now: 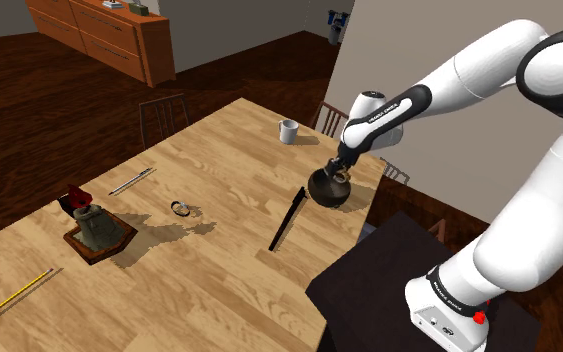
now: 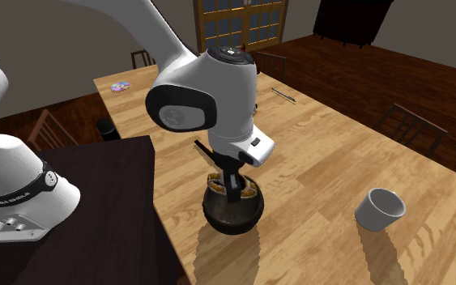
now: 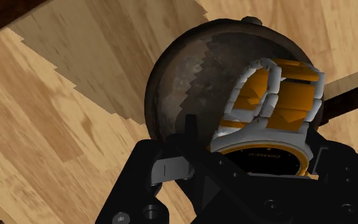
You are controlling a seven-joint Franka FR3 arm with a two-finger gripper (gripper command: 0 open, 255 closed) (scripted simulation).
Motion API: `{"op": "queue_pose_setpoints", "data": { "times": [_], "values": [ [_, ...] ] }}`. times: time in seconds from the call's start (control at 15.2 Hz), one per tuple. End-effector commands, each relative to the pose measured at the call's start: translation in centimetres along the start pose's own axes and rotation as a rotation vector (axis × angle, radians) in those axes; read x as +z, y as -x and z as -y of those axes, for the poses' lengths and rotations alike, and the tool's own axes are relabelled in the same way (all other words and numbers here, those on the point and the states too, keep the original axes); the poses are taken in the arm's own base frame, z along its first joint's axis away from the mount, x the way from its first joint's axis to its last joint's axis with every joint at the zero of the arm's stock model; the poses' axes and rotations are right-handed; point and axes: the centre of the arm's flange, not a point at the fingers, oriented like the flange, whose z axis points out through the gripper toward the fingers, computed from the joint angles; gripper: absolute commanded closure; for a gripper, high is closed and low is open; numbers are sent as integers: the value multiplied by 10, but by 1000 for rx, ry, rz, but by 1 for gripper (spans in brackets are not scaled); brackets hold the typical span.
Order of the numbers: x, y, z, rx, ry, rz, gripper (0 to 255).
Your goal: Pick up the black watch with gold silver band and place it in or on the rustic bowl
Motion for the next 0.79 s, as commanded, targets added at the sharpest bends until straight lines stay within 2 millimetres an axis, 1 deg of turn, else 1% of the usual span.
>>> {"op": "queue_pose_setpoints", "data": {
  "times": [0.0,0.2,0.66,0.73],
  "values": [
    [11,0,-1,0,0,-1,255],
    [26,0,-1,0,0,-1,255],
    [26,0,-1,0,0,-1,255],
    [26,0,-1,0,0,-1,0]
  ]
}}
